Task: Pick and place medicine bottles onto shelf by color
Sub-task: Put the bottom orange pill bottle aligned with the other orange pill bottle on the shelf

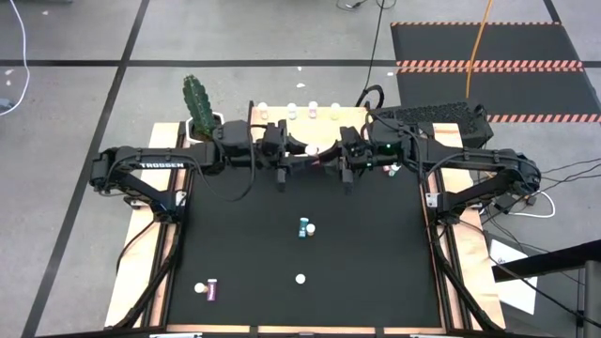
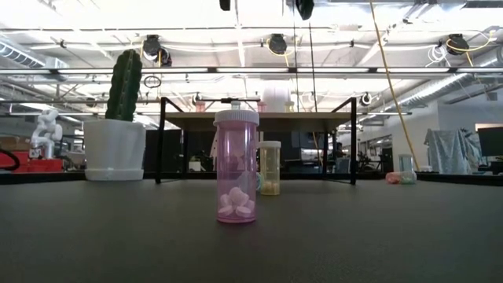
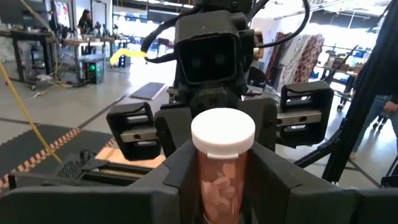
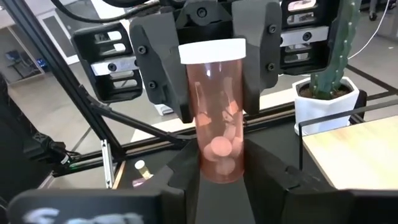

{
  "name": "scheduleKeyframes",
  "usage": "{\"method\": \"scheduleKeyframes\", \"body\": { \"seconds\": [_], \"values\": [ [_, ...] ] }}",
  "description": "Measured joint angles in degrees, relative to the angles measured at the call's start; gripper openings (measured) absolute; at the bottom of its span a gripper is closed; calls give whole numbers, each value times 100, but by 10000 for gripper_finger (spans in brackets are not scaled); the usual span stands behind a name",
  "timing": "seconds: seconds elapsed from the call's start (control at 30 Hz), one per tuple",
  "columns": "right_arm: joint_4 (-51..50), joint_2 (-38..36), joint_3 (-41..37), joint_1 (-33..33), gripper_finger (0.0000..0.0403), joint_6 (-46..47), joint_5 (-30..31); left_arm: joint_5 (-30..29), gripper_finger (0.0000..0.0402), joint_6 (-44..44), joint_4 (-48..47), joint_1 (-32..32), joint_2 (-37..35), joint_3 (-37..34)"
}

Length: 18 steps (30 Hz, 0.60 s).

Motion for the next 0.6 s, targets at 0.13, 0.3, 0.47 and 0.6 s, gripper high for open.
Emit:
{"method": "scheduleKeyframes", "body": {
  "seconds": [0.13,0.3,0.47,0.6],
  "values": [
    [-296,-12,6,-4,97,-141,170,-110,157,-51,-87,4,11,-2],
    [-396,-7,4,-31,100,-275,307,-176,220,-71,-26,24,9,-2],
    [-404,-9,7,-39,101,-332,306,-175,257,-154,43,30,9,-2],
    [-403,-9,7,-39,101,-405,291,-172,256,-172,232,55,9,-2]
  ]
}}
